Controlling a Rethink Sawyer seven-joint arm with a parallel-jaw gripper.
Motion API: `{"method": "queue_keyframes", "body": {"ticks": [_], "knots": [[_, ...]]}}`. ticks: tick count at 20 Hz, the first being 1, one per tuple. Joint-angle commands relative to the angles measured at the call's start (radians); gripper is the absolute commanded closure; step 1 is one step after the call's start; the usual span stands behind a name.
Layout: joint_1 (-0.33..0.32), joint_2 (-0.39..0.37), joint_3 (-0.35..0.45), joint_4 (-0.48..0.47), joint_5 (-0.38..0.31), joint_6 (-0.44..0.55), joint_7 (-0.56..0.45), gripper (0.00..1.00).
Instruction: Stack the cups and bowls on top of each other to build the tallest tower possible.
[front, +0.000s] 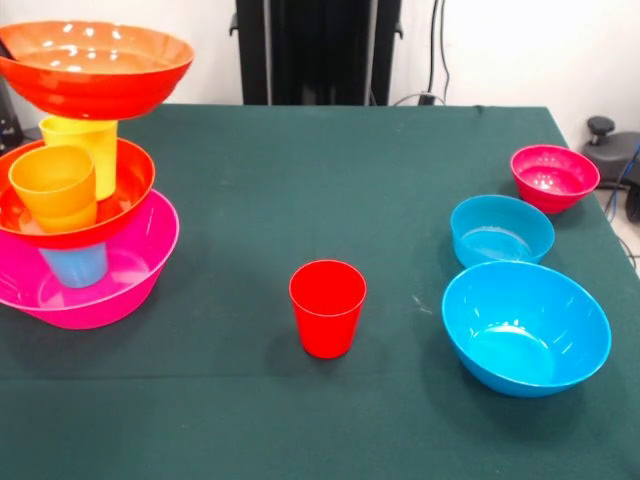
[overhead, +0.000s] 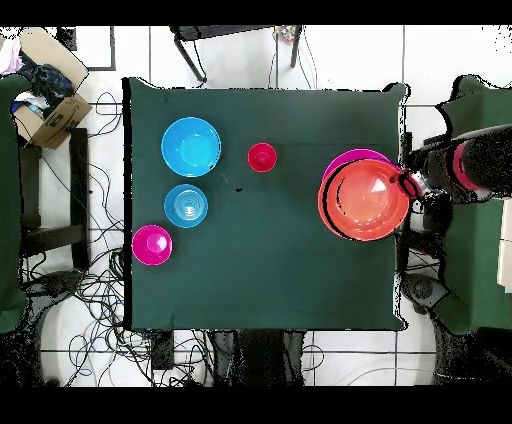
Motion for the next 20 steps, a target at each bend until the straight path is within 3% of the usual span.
{"method": "queue_keyframes", "body": {"ticks": [1,20], "knots": [[0.053,0.061,-0.058,-0.102,-0.083,0.104,-0.343,1.0],[0.04,0.082,-0.046,-0.089,-0.081,0.09,-0.377,1.0]]}}
